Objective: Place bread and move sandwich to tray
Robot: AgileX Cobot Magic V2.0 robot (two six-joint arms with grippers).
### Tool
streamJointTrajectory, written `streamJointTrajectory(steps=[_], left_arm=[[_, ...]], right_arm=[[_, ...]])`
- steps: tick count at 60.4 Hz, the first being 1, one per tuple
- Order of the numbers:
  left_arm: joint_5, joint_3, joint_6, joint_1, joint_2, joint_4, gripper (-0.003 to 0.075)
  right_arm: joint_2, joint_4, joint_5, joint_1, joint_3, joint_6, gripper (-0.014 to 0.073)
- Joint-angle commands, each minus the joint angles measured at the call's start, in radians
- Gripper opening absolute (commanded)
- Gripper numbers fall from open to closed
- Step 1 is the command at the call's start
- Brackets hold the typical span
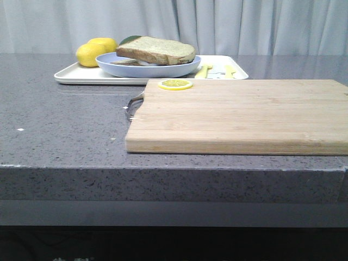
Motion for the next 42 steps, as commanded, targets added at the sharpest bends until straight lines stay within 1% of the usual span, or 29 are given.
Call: streamJointTrajectory(steps=[1,7,21,42], left_arm=[[-0.078,0.011,-0.007,-0.001,-0.022,-0.011,-0.0019],[-0.078,0.011,-0.007,-0.001,-0.022,-0.011,-0.0019],[-0.078,0.011,-0.007,-0.001,-0.022,-0.011,-0.0019],[-0.078,0.011,-0.007,-0.001,-0.022,-0.011,-0.0019]], right_arm=[[-0.035,-0.008,-0.080,-0.005,0.020,0.004,-0.0085],[-0.075,-0.008,-0.077,-0.005,0.057,0.004,-0.0085],[-0.073,-0.006,-0.040,-0.005,0.055,0.004,-0.0085],[-0.073,-0.006,-0.038,-0.005,0.055,0.004,-0.0085]])
